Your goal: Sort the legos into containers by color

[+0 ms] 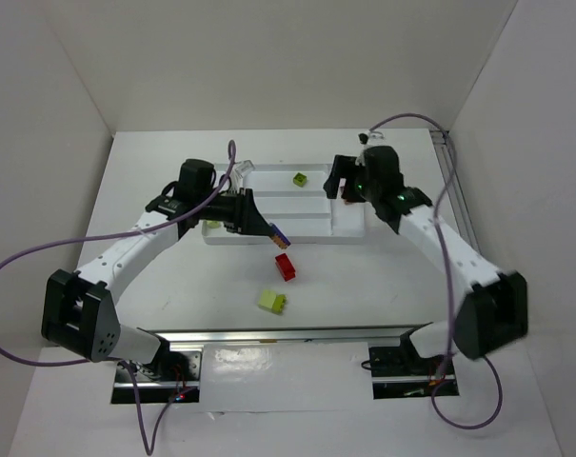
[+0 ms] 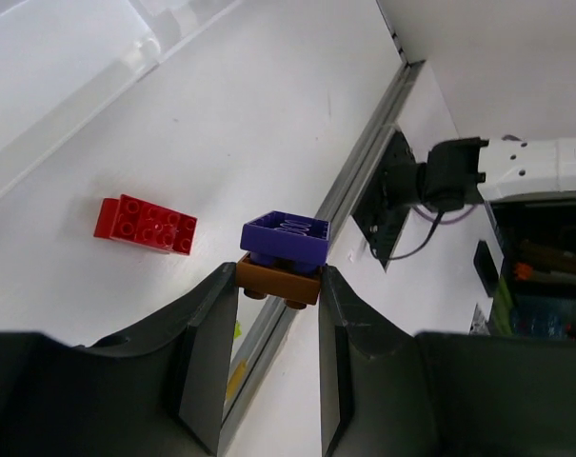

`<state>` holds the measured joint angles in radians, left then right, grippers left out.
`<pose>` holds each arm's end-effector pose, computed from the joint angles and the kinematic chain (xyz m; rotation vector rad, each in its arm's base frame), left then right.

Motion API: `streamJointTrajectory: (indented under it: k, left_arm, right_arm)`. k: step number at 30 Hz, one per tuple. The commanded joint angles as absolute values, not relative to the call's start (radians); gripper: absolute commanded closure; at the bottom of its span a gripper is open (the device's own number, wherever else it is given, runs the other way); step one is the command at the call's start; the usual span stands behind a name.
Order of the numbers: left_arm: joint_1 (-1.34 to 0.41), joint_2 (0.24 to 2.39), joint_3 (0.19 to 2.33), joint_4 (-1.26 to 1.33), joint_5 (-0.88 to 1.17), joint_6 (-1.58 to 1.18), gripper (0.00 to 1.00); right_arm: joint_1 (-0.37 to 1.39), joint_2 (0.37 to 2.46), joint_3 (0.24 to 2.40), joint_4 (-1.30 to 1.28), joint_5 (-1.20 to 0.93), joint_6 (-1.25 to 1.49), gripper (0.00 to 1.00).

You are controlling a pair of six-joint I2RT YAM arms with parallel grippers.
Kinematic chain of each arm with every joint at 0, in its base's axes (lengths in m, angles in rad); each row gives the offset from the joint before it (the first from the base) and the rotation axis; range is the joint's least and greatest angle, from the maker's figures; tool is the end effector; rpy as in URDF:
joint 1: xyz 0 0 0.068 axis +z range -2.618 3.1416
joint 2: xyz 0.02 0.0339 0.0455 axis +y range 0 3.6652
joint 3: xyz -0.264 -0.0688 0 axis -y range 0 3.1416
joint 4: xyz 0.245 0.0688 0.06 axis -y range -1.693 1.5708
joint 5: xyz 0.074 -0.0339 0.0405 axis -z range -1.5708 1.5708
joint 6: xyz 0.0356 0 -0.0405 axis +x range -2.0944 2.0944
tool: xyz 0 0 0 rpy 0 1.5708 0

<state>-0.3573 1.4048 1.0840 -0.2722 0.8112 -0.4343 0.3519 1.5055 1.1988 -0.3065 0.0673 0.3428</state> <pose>0.2809 -0.1324 0.2985 0.4162 2.2107 -1.3187 0.3238 0.1163 0.2971 0.0284 2.2002 0.3191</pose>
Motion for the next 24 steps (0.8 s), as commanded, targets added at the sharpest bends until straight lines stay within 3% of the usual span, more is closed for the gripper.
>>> streamJointTrajectory:
  k: [1, 4, 8, 18, 24]
  left_arm:
    - [-0.351, 1.382, 1.149, -0.313, 0.929, -0.341, 1.0]
    - [-0.351, 1.391, 1.149, -0.322, 1.06, -0.27, 1.0]
    - [-0.351, 1.381, 1.169, -0.322, 1.181, -0.212, 1.0]
    - [-0.371, 1.356, 1.178, -0.302, 1.201, -0.178, 1.0]
    - [-0.38, 1.356, 1.178, -0.302, 1.19, -0.178, 1.0]
  right_arm:
    - [0.357, 1.235, 1.045, -0.184, -0.223, 0.305, 0.15]
    - [0.357, 1.094, 0.962, -0.175, -0.499, 0.261, 0.03]
    - [0.394, 1.039, 0.931, -0.233, -0.698, 0.213, 0.03]
    - [0.609, 1.126, 0.942, -0.207, -0.689, 0.17, 0.03]
    - [0.629, 1.158, 0.942, -0.157, -0.713, 0.199, 0.05]
